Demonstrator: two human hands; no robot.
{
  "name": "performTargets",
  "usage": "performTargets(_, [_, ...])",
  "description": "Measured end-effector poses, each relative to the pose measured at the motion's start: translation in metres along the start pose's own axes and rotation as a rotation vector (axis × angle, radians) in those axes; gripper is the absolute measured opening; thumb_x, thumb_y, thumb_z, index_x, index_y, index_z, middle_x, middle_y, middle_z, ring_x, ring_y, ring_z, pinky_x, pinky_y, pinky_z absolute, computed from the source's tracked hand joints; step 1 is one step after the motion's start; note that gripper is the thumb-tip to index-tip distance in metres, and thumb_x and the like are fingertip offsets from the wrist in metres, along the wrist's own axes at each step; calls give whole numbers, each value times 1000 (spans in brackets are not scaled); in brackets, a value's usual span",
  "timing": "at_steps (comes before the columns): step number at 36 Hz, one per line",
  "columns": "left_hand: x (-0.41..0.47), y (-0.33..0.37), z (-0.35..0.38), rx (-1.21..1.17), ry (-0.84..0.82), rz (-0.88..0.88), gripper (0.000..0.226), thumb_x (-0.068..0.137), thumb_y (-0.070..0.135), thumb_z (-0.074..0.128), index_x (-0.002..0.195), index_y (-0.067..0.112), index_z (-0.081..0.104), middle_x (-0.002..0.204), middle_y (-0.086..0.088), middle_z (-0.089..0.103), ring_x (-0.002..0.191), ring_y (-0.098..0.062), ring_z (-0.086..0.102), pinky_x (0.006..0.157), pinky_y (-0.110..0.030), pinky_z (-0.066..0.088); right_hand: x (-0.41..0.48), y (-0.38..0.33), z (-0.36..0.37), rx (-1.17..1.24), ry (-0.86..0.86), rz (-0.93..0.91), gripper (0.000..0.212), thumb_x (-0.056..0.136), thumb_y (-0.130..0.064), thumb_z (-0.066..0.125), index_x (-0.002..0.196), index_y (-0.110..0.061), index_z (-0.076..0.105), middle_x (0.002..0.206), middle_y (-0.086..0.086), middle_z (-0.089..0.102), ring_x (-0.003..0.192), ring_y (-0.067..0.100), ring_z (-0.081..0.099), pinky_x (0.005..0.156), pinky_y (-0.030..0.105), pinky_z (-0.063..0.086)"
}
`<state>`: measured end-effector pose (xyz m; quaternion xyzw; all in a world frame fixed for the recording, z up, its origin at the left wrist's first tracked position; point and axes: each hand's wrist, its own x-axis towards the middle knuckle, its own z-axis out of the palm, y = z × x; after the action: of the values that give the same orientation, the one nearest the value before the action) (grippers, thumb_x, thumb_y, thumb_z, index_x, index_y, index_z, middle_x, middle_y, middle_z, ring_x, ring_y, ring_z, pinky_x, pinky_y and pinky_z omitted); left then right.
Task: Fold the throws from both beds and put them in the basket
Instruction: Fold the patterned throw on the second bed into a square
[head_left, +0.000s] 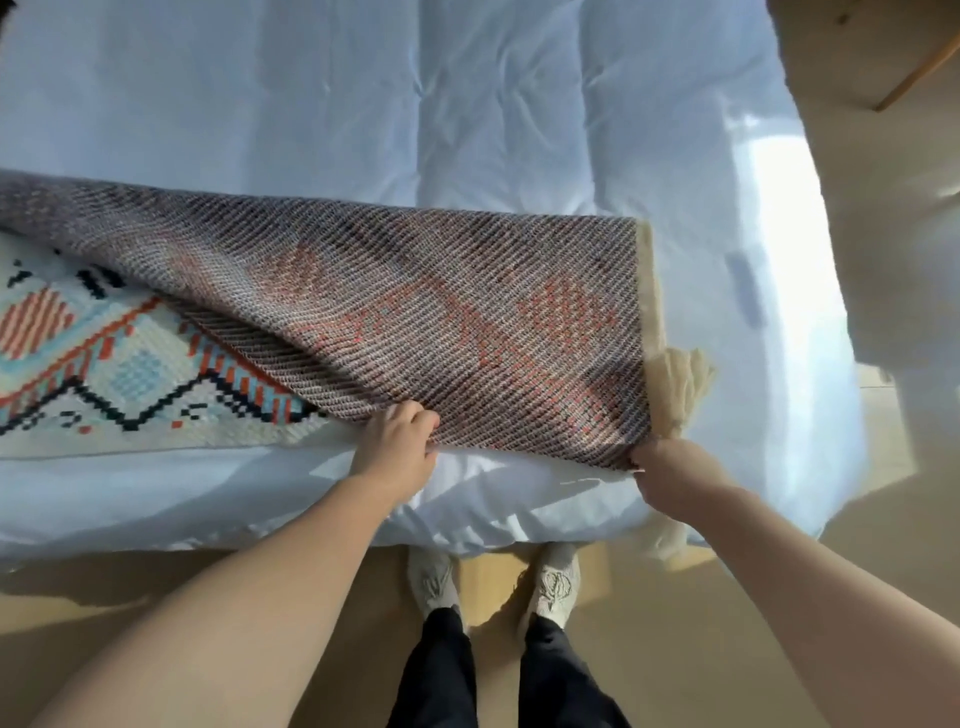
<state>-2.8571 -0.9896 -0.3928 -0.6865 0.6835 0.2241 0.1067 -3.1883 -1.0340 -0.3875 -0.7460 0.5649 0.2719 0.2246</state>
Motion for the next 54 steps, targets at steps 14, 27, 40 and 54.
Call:
performTargets(14, [-78, 1, -63, -192, 31, -141, 34, 90, 17, 50, 124, 19, 50, 129, 0, 46, 115, -22, 44, 99, -34, 39, -50, -15, -78, -46, -33, 30, 23, 85, -21, 41, 92, -18, 63, 99, 3, 68, 91, 26, 64, 76, 30, 51])
performTargets(27, [-195, -54, -180, -288, 335, -378, 38, 91, 13, 52, 129, 18, 51, 131, 0, 50, 117, -21, 48, 96, -33, 42, -91, -134, -208, -81, 255, -330, 23, 92, -15, 43, 82, -24, 62, 74, -10, 58, 70, 9, 59, 57, 20, 47])
performTargets(40, [-265, -199, -193, -303, 364, -407, 40, 92, 14, 49, 132, 18, 50, 134, -2, 49, 119, -21, 49, 93, -32, 44, -108, -303, -248, -105, 393, -486, 21, 90, -22, 44, 84, -22, 64, 82, -5, 65, 77, 17, 62, 70, 33, 55])
performTargets(54, [-284, -377, -209, -317, 363, -320, 34, 92, 16, 51, 125, 21, 53, 132, 4, 49, 112, -16, 52, 89, -31, 46, -111, -498, -225, -146, 321, -432, 21, 90, -21, 44, 90, -17, 64, 93, 4, 68, 87, 27, 64, 66, 28, 45])
